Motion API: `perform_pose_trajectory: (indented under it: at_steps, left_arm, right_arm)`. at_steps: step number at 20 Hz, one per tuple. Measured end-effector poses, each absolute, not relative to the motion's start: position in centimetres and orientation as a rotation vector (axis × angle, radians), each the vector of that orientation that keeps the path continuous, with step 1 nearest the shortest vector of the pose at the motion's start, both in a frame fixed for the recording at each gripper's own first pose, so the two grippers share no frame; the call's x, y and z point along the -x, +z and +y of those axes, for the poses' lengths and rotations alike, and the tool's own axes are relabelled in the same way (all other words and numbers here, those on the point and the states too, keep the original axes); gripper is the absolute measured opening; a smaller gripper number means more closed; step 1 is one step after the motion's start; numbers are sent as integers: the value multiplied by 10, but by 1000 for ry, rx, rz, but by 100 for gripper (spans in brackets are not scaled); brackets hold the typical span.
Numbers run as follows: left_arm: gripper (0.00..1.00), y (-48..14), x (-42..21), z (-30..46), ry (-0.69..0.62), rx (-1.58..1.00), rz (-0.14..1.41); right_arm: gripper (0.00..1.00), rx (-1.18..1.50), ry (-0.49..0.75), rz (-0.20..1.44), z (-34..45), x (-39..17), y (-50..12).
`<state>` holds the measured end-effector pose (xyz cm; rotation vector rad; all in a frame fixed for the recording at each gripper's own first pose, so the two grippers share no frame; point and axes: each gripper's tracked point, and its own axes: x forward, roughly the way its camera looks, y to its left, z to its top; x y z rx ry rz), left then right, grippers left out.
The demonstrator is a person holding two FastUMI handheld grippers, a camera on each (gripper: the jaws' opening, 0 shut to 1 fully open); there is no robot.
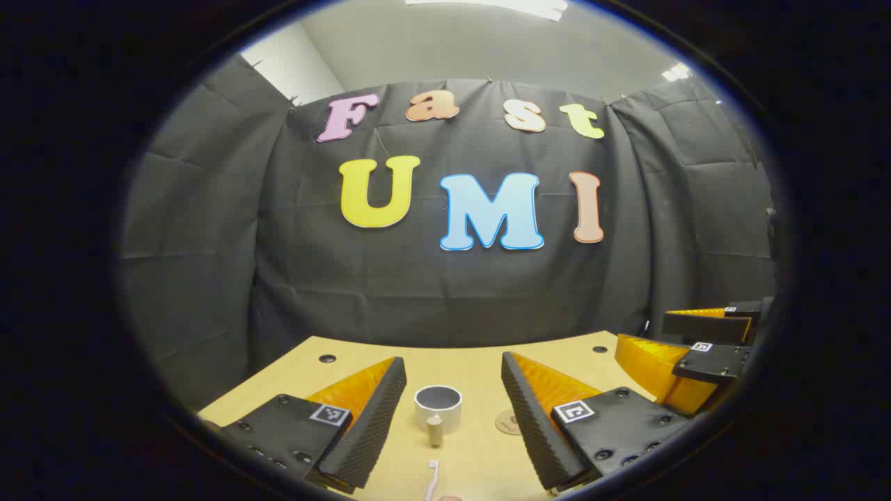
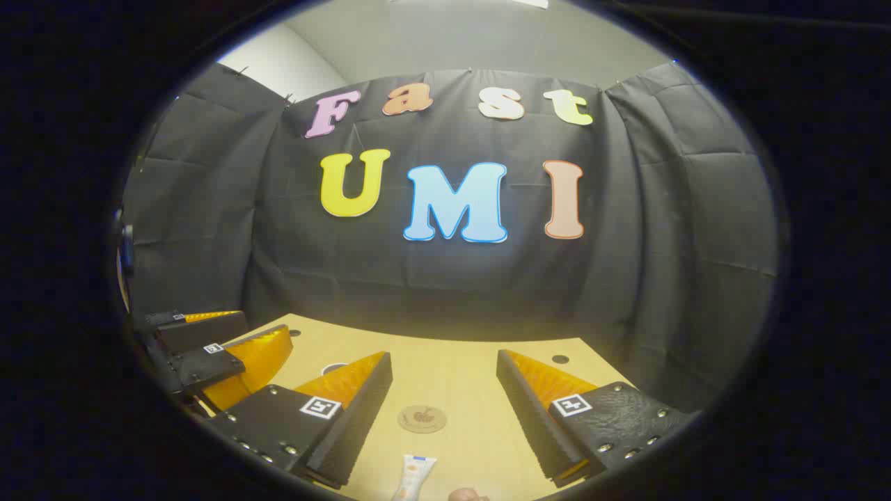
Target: Put the toothbrush and toothpaste on the desktop into the cup, then pick up the cup and place it on the coaster on the desktop.
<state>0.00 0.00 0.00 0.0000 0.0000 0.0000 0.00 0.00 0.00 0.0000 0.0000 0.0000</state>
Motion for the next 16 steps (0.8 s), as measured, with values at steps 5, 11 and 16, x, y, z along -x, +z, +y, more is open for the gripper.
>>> perform_pose_trajectory:
  at_steps: [5, 11, 16]
  left_arm:
    - [90, -3, -1, 0, 1, -3, 22]
    - [90, -2, -1, 0, -1, -3, 28]
    - [90, -11, -2, -2, -12, 6, 80]
  right_arm:
    - [95, -4, -1, 29, 1, 0, -2]
    - [95, -10, 1, 38, 0, 0, -1]
    - [95, -14, 0, 88, 1, 0, -10]
